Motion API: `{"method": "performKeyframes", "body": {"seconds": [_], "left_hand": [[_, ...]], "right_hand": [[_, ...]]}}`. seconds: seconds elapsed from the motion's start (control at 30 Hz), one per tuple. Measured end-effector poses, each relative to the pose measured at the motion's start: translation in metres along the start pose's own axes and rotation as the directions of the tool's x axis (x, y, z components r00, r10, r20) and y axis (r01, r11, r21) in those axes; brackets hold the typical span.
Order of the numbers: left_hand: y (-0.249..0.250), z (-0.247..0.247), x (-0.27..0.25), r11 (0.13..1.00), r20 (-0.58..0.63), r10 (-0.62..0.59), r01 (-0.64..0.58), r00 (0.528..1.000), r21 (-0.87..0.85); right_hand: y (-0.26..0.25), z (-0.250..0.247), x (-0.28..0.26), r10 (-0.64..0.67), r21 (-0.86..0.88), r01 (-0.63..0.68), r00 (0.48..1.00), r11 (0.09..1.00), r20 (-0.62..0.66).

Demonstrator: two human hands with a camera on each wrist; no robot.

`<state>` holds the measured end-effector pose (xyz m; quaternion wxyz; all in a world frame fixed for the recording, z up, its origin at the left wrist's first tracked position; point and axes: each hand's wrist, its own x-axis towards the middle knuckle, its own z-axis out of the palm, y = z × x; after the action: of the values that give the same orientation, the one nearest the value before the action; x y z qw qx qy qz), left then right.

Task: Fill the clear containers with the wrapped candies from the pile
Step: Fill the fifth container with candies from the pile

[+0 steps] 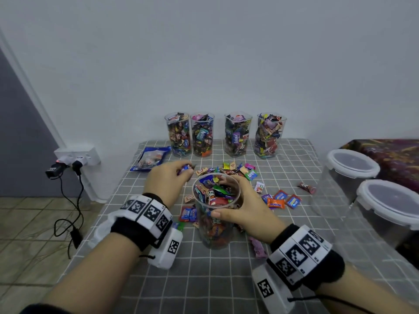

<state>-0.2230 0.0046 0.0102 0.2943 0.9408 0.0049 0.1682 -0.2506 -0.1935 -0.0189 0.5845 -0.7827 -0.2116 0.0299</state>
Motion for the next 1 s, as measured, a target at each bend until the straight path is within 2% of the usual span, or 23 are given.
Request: {"method": "performKeyframes", "body": {"seconds": [0.07,0.23,0.4,0.47,0.63,0.8,0.87,1.0], "left_hand": [[0.007,-0.011,0.004,0.999,-0.049,0.016,-0.018,0.999,-0.041],[0.028,-0.030,0.008,0.952,-0.111,0.050,-0.081,0.993,-0.295],[0.050,-0.031,-0.002,0.878,-0.014,0.135,-0.126,0.991,-0.461],[0.055,-0.028,-0.006,0.892,0.056,0.187,-0.146,0.981,-0.428],[0.060,-0.025,-0.011,0.960,0.228,0.270,-0.243,0.935,-0.141],[0.060,-0.032,-0.015,0.957,0.322,0.269,-0.214,0.908,-0.199],[0.060,-0.035,-0.014,0.955,0.315,0.278,-0.226,0.908,-0.193],[0.058,-0.039,-0.008,0.962,0.189,0.271,-0.259,0.944,-0.087]], "right_hand": [[0.001,0.000,0.000,0.000,-0.015,0.000,1.000,1.000,-0.001],[0.000,0.000,0.002,0.007,-0.037,-0.008,1.000,0.999,-0.006],[0.001,0.001,0.005,-0.014,-0.055,0.013,1.000,0.998,-0.023],[0.002,0.001,0.005,-0.024,-0.059,0.023,0.999,0.998,-0.023],[0.003,0.001,0.004,-0.040,-0.063,0.038,0.999,0.997,-0.030],[0.004,0.001,0.004,-0.050,-0.069,0.047,0.998,0.996,-0.037],[0.002,0.001,0.003,-0.040,-0.060,0.038,0.999,0.997,-0.027],[0.002,0.002,0.003,-0.029,-0.040,0.027,0.999,0.999,-0.039]]}}
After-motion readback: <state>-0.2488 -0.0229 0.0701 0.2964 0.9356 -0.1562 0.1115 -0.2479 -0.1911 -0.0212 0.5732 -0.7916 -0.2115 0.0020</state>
